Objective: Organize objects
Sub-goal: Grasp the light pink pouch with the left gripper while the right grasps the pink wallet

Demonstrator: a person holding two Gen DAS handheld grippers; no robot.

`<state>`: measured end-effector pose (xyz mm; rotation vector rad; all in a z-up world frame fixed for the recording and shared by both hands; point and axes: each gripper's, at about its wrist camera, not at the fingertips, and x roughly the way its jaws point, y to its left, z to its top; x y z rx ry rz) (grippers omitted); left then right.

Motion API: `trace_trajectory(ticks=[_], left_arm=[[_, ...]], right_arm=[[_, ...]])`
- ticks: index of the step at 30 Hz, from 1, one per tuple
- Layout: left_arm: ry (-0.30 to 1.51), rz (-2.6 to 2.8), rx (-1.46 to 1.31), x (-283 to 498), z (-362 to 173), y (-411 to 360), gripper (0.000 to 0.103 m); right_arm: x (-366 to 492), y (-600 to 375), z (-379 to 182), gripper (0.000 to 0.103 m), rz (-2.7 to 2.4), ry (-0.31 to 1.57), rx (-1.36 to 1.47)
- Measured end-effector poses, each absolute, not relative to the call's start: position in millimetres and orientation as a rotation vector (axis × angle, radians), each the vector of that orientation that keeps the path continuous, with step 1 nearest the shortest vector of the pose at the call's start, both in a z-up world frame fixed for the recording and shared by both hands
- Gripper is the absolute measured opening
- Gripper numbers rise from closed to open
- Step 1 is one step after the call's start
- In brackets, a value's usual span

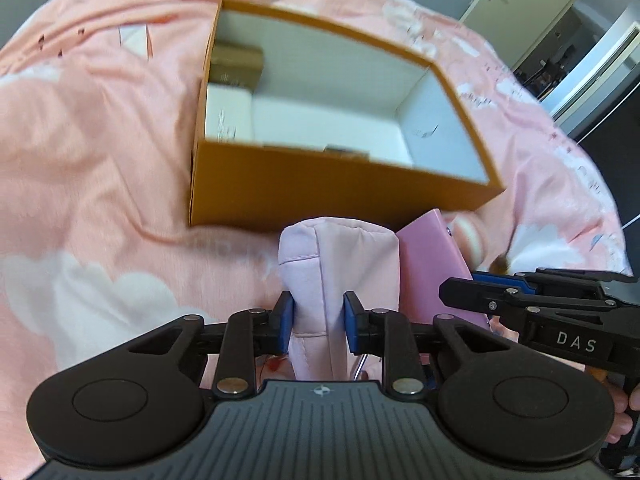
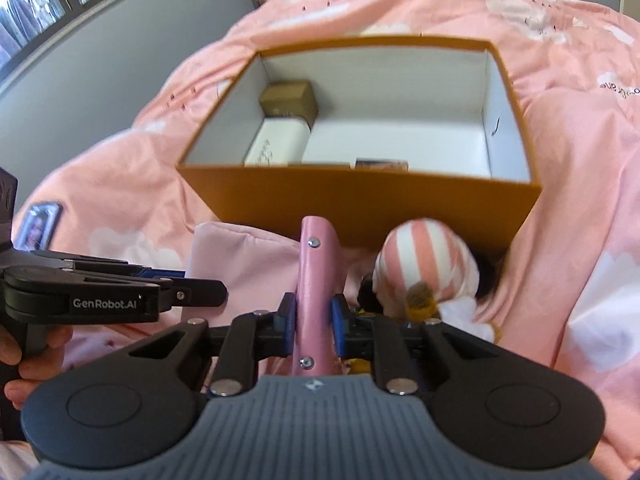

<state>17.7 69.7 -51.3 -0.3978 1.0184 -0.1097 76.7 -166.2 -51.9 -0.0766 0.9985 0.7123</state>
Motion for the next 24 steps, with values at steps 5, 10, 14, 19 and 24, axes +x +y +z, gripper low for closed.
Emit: trace_trajectory(ticks=[5, 10, 14, 19, 24], left_arm=[[0.947, -0.130, -0.400, 26.8, -27.2, 65.0, 0.029], [0.898, -0.139, -0.417, 33.2, -5.3, 69.8, 0.029], [0.858, -0.133, -0.425, 44.2, 9.9, 74.9, 0.029], [0.816, -0.125, -0.425, 68.9, 26.4, 83.5, 0.029], [0.811, -0.111, -0.391, 108.9, 30.6, 92.8, 0.029]], right_arm=[[83.1, -178.1, -27.4, 0.019, 0.743, 0.962, -0.026], [91.9, -184.0, -4.6, 0.019, 0.757, 0.911, -0.001], [101.4, -188.2, 11.9, 0.019, 0.769, 0.874, 0.036], [120.0, -187.3, 26.6, 0.019, 0.782, 0.829, 0.068], [146.7, -182.3, 31.3, 0.019, 0.774, 0.800, 0.083]])
